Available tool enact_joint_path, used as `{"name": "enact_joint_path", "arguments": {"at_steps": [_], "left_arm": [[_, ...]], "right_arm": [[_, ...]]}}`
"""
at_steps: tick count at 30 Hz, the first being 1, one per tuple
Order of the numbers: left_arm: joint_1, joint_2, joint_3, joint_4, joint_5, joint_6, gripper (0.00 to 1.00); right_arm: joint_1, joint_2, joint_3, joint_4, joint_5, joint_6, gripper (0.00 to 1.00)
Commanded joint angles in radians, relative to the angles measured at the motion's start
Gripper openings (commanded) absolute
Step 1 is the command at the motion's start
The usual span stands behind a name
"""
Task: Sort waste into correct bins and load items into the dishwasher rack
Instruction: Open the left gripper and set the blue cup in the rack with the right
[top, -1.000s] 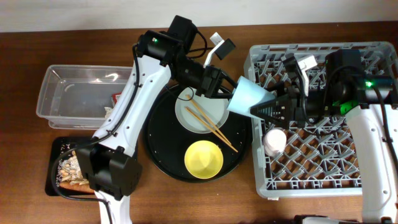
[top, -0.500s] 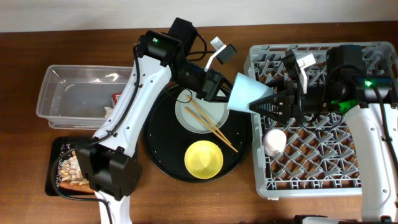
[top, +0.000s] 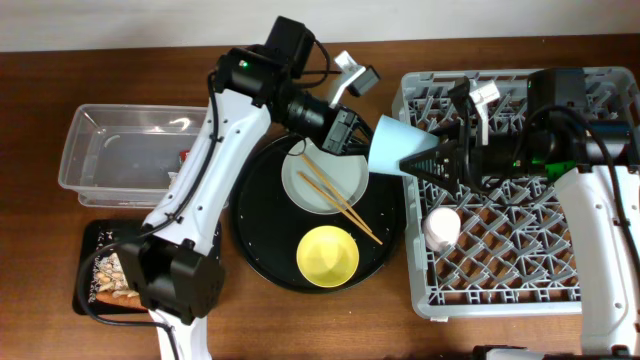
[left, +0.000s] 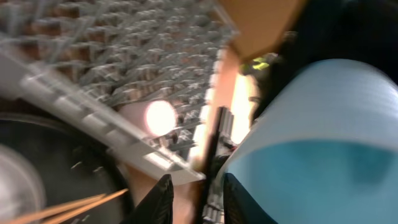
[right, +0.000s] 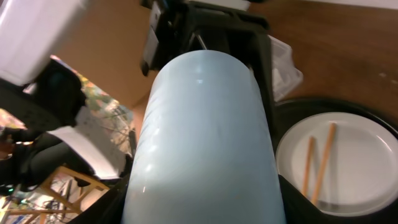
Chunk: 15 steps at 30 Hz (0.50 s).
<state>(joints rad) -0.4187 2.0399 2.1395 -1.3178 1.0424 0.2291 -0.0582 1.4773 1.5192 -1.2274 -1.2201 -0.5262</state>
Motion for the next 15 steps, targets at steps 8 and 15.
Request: {"name": "enact_joint_path", "arguments": {"at_steps": [8,15], "left_arm": [[0.035,-0.002,0.004,0.016,-0.467,-0.223,0.38],[0.035,-0.002,0.004,-0.006,-0.606,-0.293,0.38]], "right_arm": [[-0.093,-0.008,0.021,0.032,0.579,0.333,0.48],[-0.086,0.068,0.02,0.083,0.808,0.438,0.45]]}}
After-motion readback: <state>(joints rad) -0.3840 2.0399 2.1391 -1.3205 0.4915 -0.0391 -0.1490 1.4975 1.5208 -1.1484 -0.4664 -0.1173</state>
